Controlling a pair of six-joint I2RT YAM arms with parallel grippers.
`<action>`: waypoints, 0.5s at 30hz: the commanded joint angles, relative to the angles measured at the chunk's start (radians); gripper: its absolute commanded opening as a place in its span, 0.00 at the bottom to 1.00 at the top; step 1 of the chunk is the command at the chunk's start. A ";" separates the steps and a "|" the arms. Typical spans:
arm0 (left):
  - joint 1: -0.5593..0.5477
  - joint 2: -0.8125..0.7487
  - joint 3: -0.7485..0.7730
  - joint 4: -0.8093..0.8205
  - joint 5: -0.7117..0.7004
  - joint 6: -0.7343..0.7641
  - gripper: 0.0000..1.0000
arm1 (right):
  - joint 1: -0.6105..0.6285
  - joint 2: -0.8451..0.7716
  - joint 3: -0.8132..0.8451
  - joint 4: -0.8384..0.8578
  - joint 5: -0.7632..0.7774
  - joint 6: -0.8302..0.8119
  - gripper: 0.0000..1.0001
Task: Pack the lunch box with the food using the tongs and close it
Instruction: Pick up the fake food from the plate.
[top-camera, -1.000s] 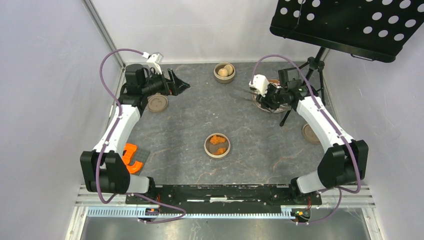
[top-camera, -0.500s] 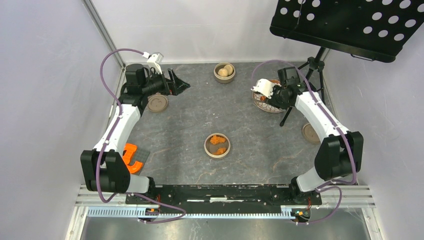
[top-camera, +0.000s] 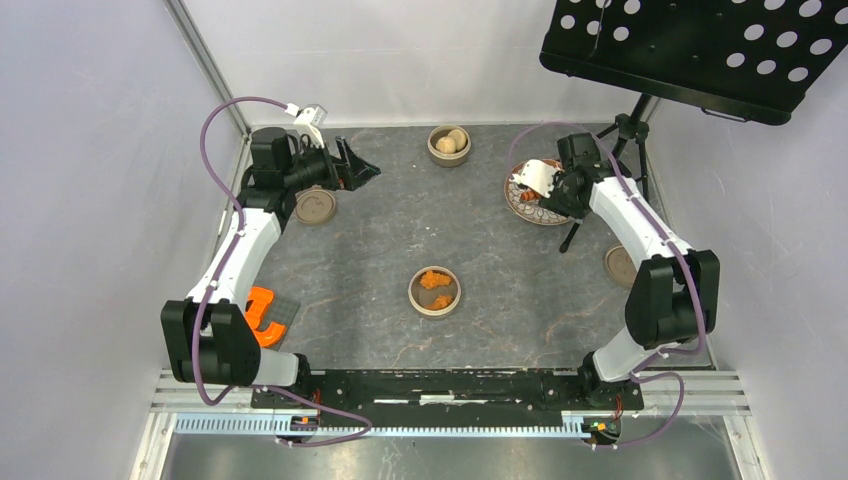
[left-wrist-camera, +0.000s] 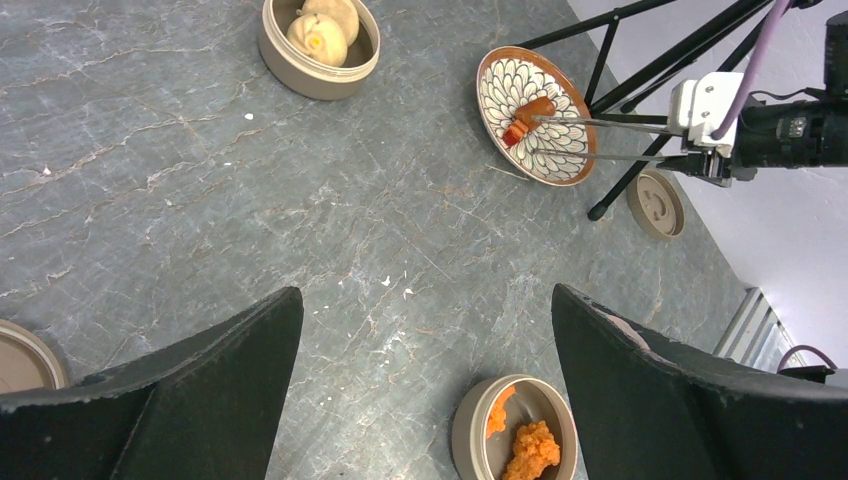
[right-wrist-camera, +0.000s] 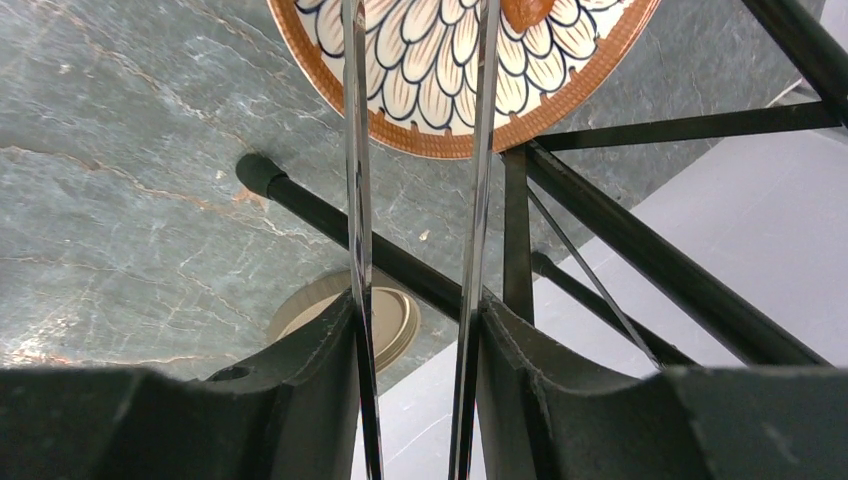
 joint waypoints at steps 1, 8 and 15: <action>-0.003 0.003 0.032 0.044 0.018 0.016 1.00 | -0.006 0.016 0.042 0.040 0.093 -0.005 0.46; -0.004 -0.002 0.018 0.053 0.021 0.007 1.00 | -0.005 0.049 0.058 0.067 0.146 -0.006 0.48; -0.004 0.000 0.019 0.054 0.021 0.011 1.00 | -0.005 0.075 0.073 0.064 0.172 -0.008 0.50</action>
